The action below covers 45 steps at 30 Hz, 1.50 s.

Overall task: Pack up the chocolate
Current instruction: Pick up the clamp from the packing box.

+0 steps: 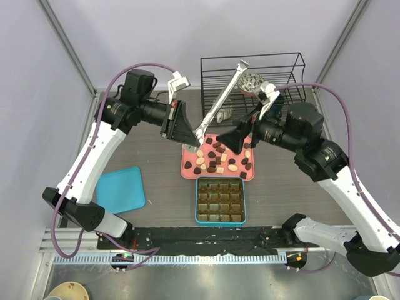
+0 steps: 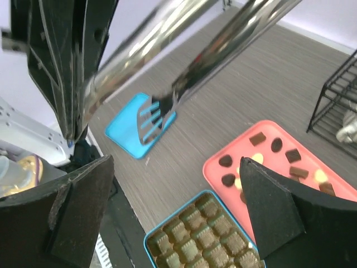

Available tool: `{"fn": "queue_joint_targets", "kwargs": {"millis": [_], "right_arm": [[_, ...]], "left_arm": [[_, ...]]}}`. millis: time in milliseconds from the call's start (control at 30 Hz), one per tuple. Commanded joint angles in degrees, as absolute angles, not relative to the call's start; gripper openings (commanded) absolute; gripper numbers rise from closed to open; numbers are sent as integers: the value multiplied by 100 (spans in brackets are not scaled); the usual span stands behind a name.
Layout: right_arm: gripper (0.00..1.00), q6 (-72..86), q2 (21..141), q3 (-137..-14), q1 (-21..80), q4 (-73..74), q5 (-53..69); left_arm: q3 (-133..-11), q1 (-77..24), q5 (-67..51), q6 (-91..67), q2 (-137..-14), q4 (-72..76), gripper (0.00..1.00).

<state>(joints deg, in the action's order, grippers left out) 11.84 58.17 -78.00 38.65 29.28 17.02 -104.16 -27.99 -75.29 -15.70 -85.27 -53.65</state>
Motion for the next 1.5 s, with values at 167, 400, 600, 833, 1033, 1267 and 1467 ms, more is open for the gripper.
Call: {"fn": "queue_joint_targets", "kwargs": {"millis": [167,400,600,833,1033,1267,1467], "right_arm": [[100,2223,6345,-7875,2549,1109,5079],[100,3023,6390,-7418,2373,-324,5555],[100,3041,6469,-7392,2303,-615,5309],[100,3444,6679,-7093,2180,-1378,5063],[99,3577,6812,-7040,1961,-1564,5273],[99,4120,6829,-6882,1890,-2257,5317],[99,5237,7057,-6724,1881,-3822,5616]], "left_arm": [[-10134,-2610,-7410,-1038,-8016,-5360,0],[-10099,-2610,-7146,-703,-7989,-5537,0],[-9976,-2619,-7058,-545,-7989,-5660,0],[-9870,-2637,-7128,-388,-7928,-5765,0],[-9888,-2645,-7093,-176,-7884,-6064,0],[-9844,-2689,-7040,-167,-7866,-6091,0],[-9773,-2786,-6900,-97,-7831,-6117,0]]}}
